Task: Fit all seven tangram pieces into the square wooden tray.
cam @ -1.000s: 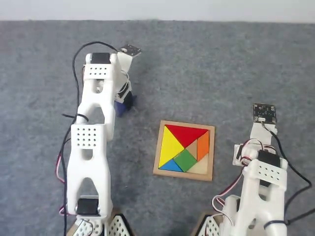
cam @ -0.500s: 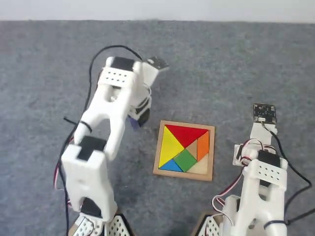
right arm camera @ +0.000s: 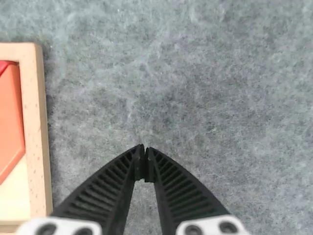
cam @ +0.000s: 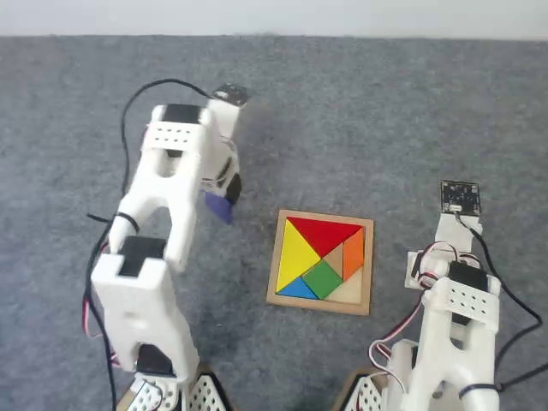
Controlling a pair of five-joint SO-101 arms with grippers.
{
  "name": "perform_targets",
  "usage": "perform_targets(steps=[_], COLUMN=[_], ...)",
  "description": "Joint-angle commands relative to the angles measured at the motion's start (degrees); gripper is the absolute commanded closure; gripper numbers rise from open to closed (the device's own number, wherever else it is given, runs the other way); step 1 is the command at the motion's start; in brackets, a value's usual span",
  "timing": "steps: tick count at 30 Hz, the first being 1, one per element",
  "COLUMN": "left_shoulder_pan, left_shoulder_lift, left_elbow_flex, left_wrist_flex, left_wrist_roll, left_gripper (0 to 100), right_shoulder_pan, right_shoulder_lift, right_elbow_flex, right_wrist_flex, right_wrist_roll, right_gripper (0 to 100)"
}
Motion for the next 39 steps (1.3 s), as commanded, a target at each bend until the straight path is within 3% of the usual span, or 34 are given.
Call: perform_targets(steps=[1, 8, 14, 28, 32, 39], left_shoulder_pan=[-0.79, -0.97, -1.23, -0.79, -2.02, -7.21], left_shoulder_lift=[5.80, 19.34, 22.07, 9.41, 2.29, -12.31], left_elbow_flex=[-6.64, -19.12, -23.78, -20.97, -15.96, -0.92], left_wrist_flex=[-0.97, 5.10, 10.55, 14.07, 13.71, 8.26], left_wrist_roll=[0.97, 1.23, 0.97, -0.62, -0.79, -1.14], left_gripper=[79, 79, 80, 95, 94, 80], right_shoulder_pan=[-0.57, -0.57, -0.57, -0.57, -0.57, -0.57], right_shoulder_lift=[-0.04, -0.04, -0.31, -0.40, -0.40, -0.40], right_elbow_flex=[-2.29, -2.29, -2.29, -2.29, -2.29, -2.29], right_wrist_flex=[0.66, 0.75, 0.75, 0.75, 0.75, 0.75], right_wrist_roll=[1.05, 1.05, 1.05, 1.05, 1.05, 1.05], right_gripper=[98.7, 98.7, 98.7, 98.7, 98.7, 98.7])
